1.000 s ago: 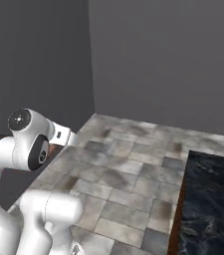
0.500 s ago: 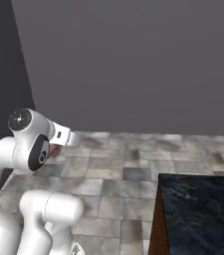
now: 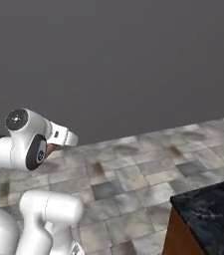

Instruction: Move the hot dog bun to the plate on the dining table and place the condiment next to that plate. Then navigate to the fridge and take the sausage and place it on the plate as well.

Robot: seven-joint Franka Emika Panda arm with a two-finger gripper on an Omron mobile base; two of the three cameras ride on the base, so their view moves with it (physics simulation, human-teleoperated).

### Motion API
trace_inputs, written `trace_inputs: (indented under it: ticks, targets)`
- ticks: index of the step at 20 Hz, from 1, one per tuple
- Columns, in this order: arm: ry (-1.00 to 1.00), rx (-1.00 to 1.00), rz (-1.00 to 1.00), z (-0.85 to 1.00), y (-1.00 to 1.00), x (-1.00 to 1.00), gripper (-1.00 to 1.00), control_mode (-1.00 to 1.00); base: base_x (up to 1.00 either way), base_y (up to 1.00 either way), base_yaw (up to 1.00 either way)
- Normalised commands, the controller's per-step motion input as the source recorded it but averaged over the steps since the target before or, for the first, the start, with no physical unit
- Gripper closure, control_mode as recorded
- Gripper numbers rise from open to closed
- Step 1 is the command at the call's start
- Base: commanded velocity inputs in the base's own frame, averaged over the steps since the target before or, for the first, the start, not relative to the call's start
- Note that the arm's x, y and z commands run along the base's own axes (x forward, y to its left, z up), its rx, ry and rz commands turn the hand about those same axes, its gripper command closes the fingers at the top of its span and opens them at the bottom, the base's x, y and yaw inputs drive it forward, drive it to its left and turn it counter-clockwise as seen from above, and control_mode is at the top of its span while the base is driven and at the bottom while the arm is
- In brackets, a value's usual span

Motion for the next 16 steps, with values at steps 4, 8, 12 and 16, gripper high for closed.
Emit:
trace_inputs:
  ticks: [4, 8, 12, 16]
  targets:
    - [0.00, 0.00, 0.00, 0.00, 0.00, 0.00, 1.00, 1.00, 0.85, 0.65, -0.69]
    - [0.00, 0.00, 0.00, 0.00, 0.00, 0.00, 1.00, 1.00, 0.84, 0.59, -0.68]
    - [0.00, 0.00, 0.00, 0.00, 0.00, 0.00, 1.00, 1.00, 0.80, 0.63, -0.69]
    - [0.00, 0.00, 0.00, 0.00, 0.00, 0.00, 1.00, 1.00, 0.80, 0.51, -0.69]
